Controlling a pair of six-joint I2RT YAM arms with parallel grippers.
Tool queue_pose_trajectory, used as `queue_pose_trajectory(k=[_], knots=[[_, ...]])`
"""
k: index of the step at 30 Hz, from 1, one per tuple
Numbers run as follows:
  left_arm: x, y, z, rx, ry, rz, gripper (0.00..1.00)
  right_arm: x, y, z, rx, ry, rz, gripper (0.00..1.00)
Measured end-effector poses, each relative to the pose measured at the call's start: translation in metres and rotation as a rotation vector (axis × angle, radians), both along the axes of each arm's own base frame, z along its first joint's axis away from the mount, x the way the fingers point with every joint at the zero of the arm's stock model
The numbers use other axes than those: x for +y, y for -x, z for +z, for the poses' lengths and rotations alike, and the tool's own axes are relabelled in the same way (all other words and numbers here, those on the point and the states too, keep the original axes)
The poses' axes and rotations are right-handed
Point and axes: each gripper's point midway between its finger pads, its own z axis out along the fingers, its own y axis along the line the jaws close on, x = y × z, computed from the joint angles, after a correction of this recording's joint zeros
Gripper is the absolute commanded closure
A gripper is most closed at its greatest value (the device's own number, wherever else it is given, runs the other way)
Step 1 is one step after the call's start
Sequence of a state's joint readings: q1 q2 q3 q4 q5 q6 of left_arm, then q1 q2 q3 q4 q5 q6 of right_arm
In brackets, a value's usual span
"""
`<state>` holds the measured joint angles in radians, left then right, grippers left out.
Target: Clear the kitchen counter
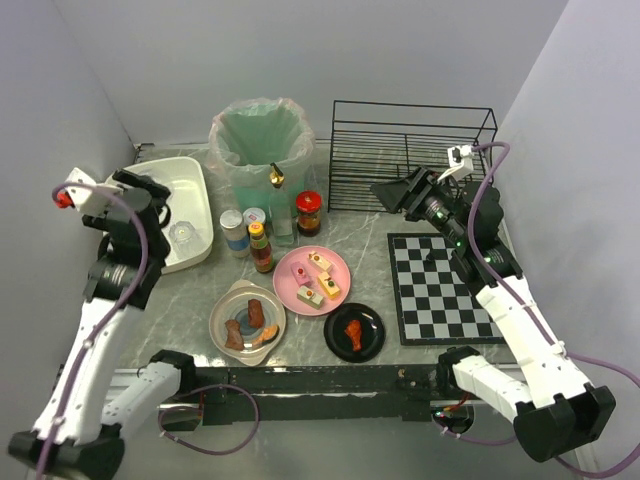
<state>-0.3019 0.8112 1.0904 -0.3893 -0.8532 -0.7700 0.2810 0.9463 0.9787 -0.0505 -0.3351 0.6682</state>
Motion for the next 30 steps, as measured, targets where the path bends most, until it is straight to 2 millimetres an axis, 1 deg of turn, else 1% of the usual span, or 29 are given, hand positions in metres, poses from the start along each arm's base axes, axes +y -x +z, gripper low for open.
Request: queue_pose_trajectory(k=[3,6,10,13,15,17,19,22,27,30], knots=[[0.034,-0.014,-0.034,0.11,-0.011,0.095,0.99,0.001,0.001,-0.006,0.013,0.003,0.013,0.27],[0.063,-0.019,-0.073,0.211,0.002,0.158,0.99,0.002,0.002,-0.015,0.03,0.007,0.021,0.27],[0.092,-0.021,-0.112,0.304,0.031,0.21,0.99,0.005,0.004,-0.026,0.059,0.009,0.042,0.27],[0.109,-0.025,-0.142,0.359,0.06,0.233,0.99,0.007,0.005,-0.028,0.066,0.007,0.057,0.27],[0.115,-0.025,-0.163,0.395,0.07,0.246,0.99,0.008,0.005,-0.029,0.071,0.005,0.067,0.27],[0.116,-0.024,-0.183,0.44,0.081,0.242,0.99,0.01,0.005,-0.03,0.077,0.001,0.074,0.27],[0.115,-0.025,-0.196,0.474,0.09,0.234,0.99,0.011,0.005,-0.033,0.079,-0.002,0.083,0.27],[0.116,-0.03,-0.205,0.491,0.098,0.233,0.99,0.014,0.005,-0.039,0.096,-0.004,0.099,0.27],[0.118,-0.031,-0.22,0.535,0.108,0.252,0.99,0.016,0.006,-0.05,0.117,-0.004,0.113,0.27],[0.119,-0.032,-0.227,0.556,0.107,0.257,0.99,0.018,0.005,-0.05,0.117,-0.005,0.121,0.27]])
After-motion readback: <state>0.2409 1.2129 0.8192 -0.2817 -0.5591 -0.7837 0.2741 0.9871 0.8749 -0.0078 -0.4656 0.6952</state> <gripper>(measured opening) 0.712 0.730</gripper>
